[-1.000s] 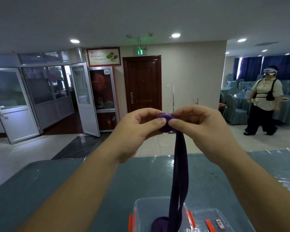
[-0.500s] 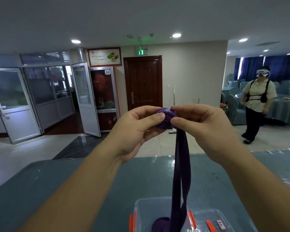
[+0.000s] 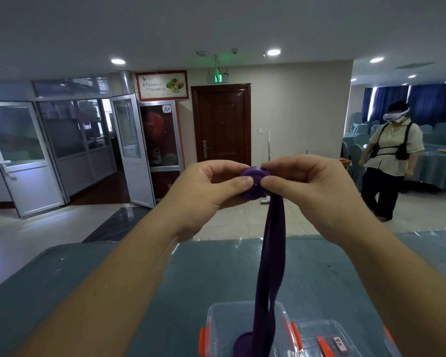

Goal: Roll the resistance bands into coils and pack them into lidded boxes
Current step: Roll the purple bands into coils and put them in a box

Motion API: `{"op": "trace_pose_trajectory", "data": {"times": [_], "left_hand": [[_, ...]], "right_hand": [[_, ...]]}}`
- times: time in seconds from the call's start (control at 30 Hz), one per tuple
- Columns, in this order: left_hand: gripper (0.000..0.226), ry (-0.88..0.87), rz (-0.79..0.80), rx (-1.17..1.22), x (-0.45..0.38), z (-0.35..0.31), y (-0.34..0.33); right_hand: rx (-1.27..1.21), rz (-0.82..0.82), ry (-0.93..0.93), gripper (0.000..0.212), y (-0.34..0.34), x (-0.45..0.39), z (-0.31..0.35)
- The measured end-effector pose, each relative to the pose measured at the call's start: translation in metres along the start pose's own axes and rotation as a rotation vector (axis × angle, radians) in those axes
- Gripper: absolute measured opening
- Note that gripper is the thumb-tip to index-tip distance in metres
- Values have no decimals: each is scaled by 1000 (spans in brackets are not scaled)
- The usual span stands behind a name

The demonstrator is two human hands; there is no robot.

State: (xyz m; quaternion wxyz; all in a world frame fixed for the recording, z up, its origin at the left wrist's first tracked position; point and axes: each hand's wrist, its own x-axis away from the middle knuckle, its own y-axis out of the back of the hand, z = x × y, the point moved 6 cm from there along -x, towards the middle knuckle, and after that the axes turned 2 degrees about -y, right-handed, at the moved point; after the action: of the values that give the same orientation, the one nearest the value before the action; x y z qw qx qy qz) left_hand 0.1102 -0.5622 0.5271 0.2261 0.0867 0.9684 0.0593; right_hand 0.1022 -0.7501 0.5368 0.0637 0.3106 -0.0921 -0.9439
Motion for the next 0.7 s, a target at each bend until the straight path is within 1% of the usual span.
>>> {"op": "trace_pose_trajectory", "data": {"times": [0.1,0.17,0.2,0.27,0.33,0.37,0.4,0.5,0.57,0.7], "left_hand": [[36,27,-29,286,2,12,-9],[39,45,-41,351,3,18,-12],[35,47,-36,311,3,19,-12],[25,31,-11,111,3,15,-8],[21,6,24,-80,3,9,-4],[20,2,37,-127,3,6,-2],[20,10,46,-124,3,5,-1],[24,60,45,59,4,9,-1],[29,74,18,131,4,16,-2],[22,101,6,97,5,22,-4]], "right_hand": [[-166,-36,-10,37,-5,3,-7],[-134,-30,-7,36,-5,4,-8],[-101,-15,-14,35,-5,4,-8],[-23,41,-37,34,-4,4,-8],[81,106,-42,33,-6,5,-6],[112,121,-39,33,-7,6,-4],[115,115,-38,33,-8,6,-4],[43,17,-35,29,-5,6,-8],[-4,-8,-43,28,-5,7,-11],[65,39,-67,25,-2,8,-10]]}}
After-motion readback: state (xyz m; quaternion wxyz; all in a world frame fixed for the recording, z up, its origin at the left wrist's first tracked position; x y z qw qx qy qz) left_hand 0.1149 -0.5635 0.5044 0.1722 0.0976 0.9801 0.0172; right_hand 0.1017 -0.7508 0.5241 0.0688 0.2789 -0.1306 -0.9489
